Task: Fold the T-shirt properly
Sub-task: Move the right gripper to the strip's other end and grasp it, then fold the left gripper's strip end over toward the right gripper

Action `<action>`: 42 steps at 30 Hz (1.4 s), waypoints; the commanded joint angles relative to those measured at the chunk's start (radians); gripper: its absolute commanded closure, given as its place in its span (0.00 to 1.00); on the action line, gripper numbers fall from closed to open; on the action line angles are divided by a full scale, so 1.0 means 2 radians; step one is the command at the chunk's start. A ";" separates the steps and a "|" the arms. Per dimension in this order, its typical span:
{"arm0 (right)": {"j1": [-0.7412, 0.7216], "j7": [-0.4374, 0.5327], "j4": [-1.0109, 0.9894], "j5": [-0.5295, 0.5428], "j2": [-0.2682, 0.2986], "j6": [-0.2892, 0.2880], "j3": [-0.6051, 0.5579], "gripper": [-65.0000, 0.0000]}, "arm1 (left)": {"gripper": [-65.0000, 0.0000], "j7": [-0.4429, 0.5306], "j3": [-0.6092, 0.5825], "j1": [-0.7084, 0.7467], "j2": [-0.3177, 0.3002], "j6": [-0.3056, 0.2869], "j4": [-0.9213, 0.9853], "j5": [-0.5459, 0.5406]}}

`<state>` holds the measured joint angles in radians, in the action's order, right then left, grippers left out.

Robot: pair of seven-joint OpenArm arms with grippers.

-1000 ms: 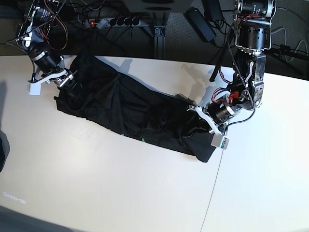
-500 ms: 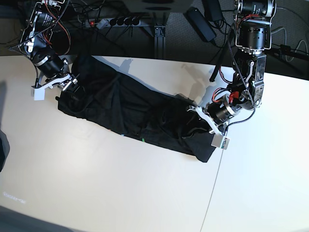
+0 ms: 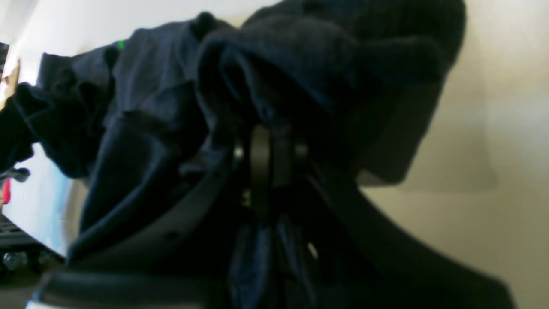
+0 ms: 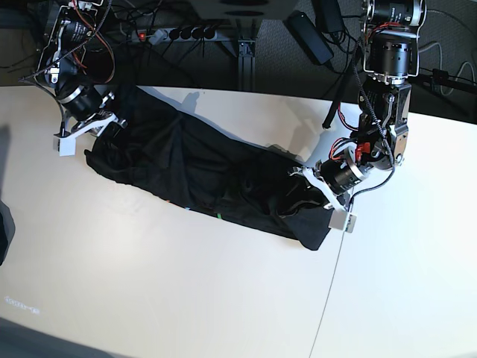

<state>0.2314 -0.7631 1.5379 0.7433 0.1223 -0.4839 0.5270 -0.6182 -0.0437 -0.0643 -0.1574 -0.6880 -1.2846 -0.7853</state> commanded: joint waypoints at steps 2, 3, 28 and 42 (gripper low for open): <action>-0.009 0.008 0.007 -0.005 0.009 -0.033 0.010 1.00 | 1.00 -0.002 0.002 -0.011 0.000 -0.005 -0.017 -0.024; -0.010 0.008 0.007 -0.007 0.012 -0.033 0.012 1.00 | 1.00 -0.008 0.002 -0.011 0.000 -0.005 -0.021 -0.031; -0.013 0.015 0.007 -0.022 0.087 -0.033 0.013 1.00 | 0.40 -0.044 0.001 -0.008 0.000 -0.005 -0.097 -0.060; -0.021 0.028 0.007 -0.045 0.087 -0.033 0.013 1.00 | 0.41 -0.128 0.001 -0.008 -0.004 -0.005 -0.188 -0.177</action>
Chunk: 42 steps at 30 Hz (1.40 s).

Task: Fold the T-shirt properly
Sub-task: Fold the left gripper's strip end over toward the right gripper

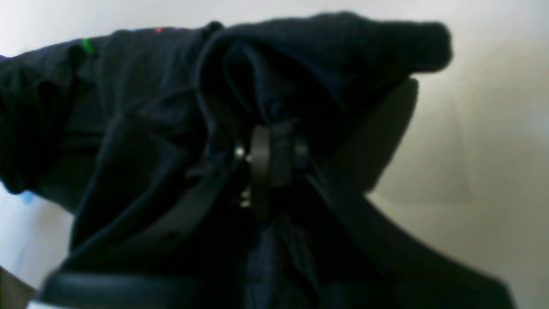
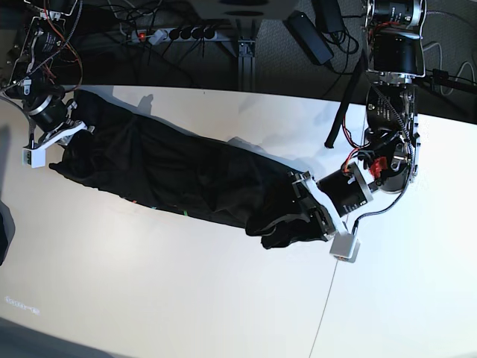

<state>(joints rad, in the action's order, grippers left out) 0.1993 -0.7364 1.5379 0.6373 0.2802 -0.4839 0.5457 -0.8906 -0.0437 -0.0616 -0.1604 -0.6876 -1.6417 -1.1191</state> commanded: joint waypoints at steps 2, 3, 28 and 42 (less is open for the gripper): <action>-0.005 0.015 0.007 -0.001 0.010 -0.033 0.004 1.00 | 0.41 0.011 0.002 -0.010 -0.008 -0.005 -0.024 0.002; -0.005 0.015 0.007 -0.001 0.010 -0.033 0.004 1.00 | 0.41 0.018 0.002 -0.010 -0.012 -0.005 -0.027 0.010; -0.012 0.028 0.008 0.038 0.077 -0.032 0.004 1.00 | 0.41 0.071 0.003 0.044 -0.069 -0.005 -0.018 0.140; -0.043 -0.008 0.013 0.078 0.077 -0.032 0.004 1.00 | 0.41 0.111 0.003 0.048 -0.069 -0.005 0.103 0.155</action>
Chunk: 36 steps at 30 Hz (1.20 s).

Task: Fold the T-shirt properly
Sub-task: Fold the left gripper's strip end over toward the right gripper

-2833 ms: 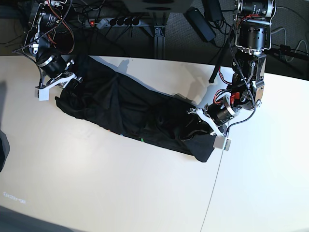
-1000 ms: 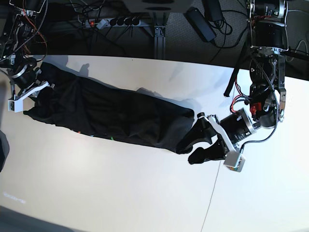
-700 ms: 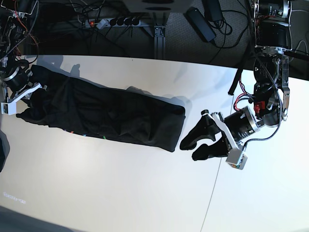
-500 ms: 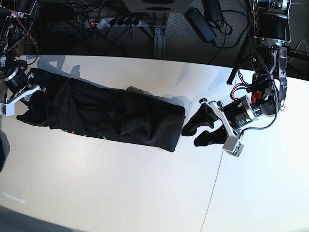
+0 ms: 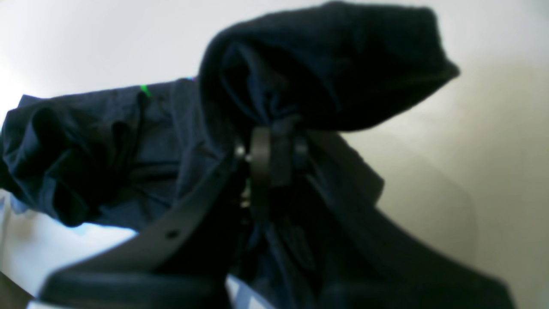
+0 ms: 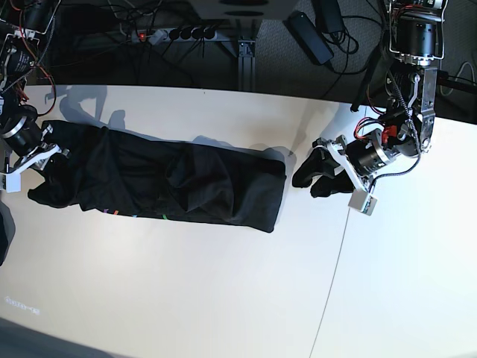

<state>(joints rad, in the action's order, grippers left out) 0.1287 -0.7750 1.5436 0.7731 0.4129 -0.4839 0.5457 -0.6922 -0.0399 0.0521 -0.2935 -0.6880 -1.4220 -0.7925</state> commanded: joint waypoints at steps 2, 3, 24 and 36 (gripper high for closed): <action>-0.010 0.011 0.010 0.010 0.011 -0.032 0.004 1.00 | 0.41 0.021 0.001 -0.009 -0.003 -0.005 0.005 -0.009; -0.013 0.011 0.010 0.010 0.011 -0.032 0.004 1.00 | 0.41 0.027 0.001 -0.009 -0.003 -0.005 0.009 -0.008; -0.064 0.008 0.010 0.010 0.011 -0.033 0.004 1.00 | 0.41 0.045 -0.006 -0.009 0.033 -0.005 0.014 0.040; -0.099 0.006 0.010 0.010 0.011 -0.033 -0.010 1.00 | 0.41 0.078 -0.106 -0.009 0.035 -0.005 0.014 0.068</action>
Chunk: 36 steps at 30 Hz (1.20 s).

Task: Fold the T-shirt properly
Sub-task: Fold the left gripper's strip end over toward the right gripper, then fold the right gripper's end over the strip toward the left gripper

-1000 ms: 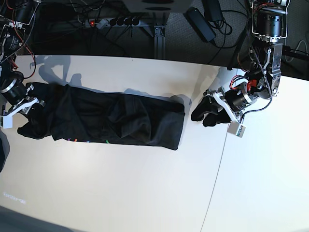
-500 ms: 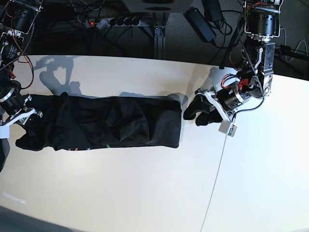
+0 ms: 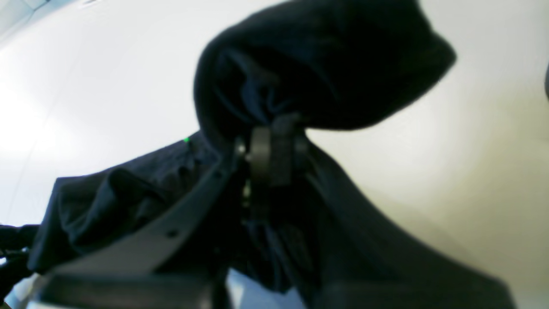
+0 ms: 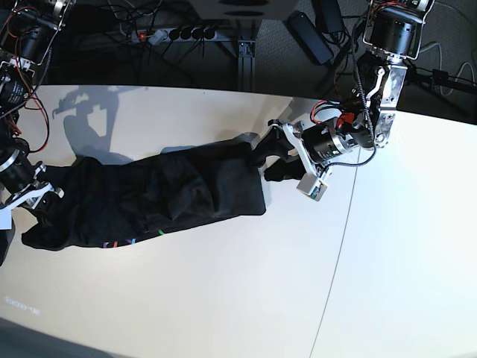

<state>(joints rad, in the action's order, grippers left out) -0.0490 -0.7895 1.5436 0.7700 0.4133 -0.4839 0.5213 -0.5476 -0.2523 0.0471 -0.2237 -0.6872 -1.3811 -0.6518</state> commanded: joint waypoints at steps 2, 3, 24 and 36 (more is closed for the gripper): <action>-0.016 0.013 0.010 0.012 0.011 -0.033 -0.015 1.00 | 0.41 0.006 -0.002 -0.006 0.008 -0.005 -0.006 0.003; -0.020 0.012 0.011 0.011 0.011 -0.033 -0.027 1.00 | 0.41 0.006 -0.002 -0.006 0.014 -0.005 -0.006 0.009; -0.045 0.008 0.112 -0.159 -0.039 -0.032 -0.336 1.00 | 0.41 0.007 -0.002 -0.006 0.029 -0.005 -0.006 0.023; -0.055 0.017 0.110 -0.250 -0.060 -0.031 -0.405 0.98 | 0.41 0.006 -0.002 -0.005 0.030 -0.005 -0.006 0.023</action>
<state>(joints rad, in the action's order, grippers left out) -0.1444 -0.7856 1.7477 0.2604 0.2958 -0.4835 -0.2893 -0.5457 -0.2569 0.0498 -0.1658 -0.6876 -1.3811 -0.5972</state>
